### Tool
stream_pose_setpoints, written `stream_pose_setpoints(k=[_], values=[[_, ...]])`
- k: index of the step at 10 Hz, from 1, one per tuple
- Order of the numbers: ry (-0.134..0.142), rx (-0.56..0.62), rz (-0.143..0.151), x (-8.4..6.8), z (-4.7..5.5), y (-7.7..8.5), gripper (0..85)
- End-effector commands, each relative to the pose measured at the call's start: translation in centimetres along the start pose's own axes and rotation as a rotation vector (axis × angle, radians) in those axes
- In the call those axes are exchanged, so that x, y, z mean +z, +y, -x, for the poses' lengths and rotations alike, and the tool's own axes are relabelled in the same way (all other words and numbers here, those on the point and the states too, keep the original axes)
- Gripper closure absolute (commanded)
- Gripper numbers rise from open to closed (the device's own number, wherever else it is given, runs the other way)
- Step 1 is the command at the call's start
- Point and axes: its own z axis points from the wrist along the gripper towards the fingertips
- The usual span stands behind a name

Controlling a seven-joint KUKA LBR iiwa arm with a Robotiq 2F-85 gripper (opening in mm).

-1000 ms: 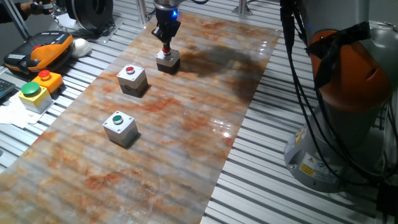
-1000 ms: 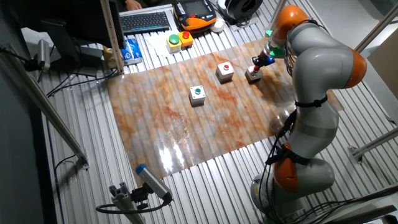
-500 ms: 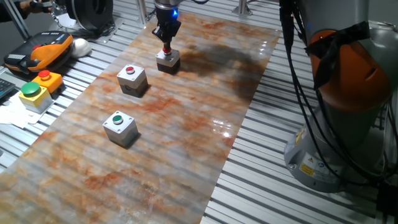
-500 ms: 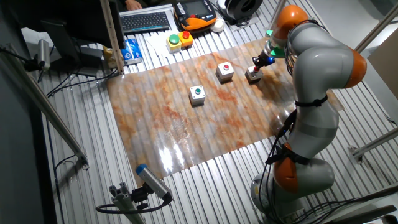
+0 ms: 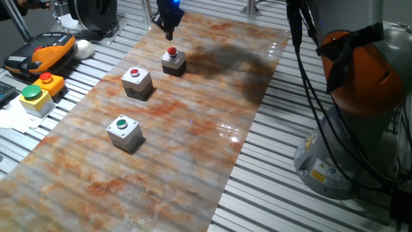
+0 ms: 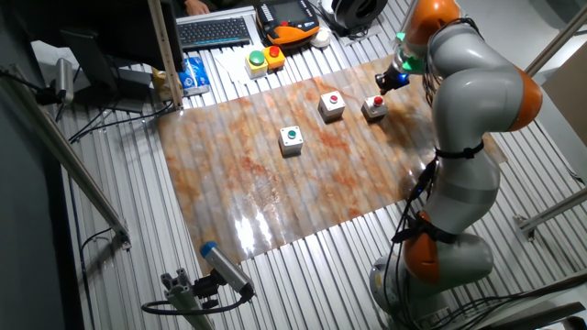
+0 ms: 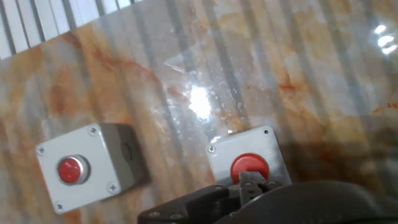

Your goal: Press three buttons from left to right in sequence

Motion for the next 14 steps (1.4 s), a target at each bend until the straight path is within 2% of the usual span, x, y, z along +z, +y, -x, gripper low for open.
stream_pose_setpoints(k=[1, 2, 4, 9, 10, 12, 14], values=[[-0.003, 0.005, -0.003, 0.0, 0.1, 0.4, 85.0], [-0.011, 0.013, -0.011, 0.1, 0.1, 1.0, 85.0], [-0.012, 0.055, -0.025, 0.0, 0.2, 3.4, 85.0], [-0.025, 0.133, -0.043, 0.4, -0.8, 8.8, 85.0], [-0.023, 0.140, -0.040, 0.3, -1.0, 9.3, 85.0], [-0.040, 0.160, -0.037, 0.7, -1.4, 9.7, 85.0], [-0.039, 0.151, -0.031, 1.1, -1.6, 10.1, 85.0]])
